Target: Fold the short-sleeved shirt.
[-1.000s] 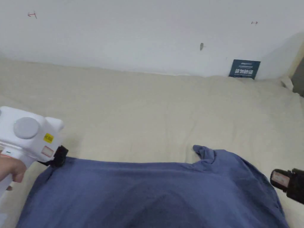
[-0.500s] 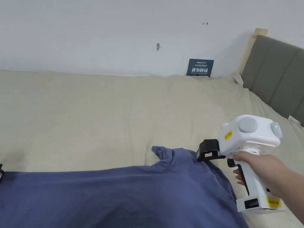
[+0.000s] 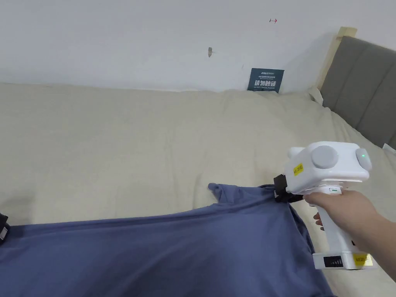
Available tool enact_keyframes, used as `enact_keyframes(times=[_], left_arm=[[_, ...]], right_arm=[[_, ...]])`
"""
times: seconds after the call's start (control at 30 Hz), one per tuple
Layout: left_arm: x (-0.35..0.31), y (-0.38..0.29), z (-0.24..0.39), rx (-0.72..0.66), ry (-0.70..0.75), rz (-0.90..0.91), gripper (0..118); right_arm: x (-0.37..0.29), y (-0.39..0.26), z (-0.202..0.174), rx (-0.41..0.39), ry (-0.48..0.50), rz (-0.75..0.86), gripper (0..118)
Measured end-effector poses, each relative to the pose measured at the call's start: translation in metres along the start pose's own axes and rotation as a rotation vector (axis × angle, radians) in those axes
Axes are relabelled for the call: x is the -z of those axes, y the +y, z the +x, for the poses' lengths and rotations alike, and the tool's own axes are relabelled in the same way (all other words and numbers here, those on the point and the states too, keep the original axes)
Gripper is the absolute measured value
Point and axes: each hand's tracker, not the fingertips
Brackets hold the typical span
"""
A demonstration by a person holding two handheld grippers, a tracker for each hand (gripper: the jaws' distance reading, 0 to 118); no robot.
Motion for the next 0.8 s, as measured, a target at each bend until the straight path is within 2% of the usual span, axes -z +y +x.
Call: enact_keyframes(times=[0.1, 0.23, 0.5, 0.8], left_arm=[[-0.007, -0.003, -0.001, -0.012, -0.008, 0.011, 4], [-0.023, -0.008, -0.002, -0.030, -0.029, 0.041, 4], [-0.090, -0.050, -0.001, -0.063, -0.108, 0.161, 4], [-0.161, -0.165, 0.011, -0.061, -0.155, 0.221, 4]], right_arm=[[-0.033, -0.009, -0.004, 0.007, 0.050, 0.039, 0], [-0.070, -0.022, -0.006, -0.040, 0.065, 0.095, 0], [-0.148, -0.079, 0.015, 0.076, 0.175, 0.192, 0], [-0.220, -0.209, 0.040, 0.144, 0.249, 0.188, 0]])
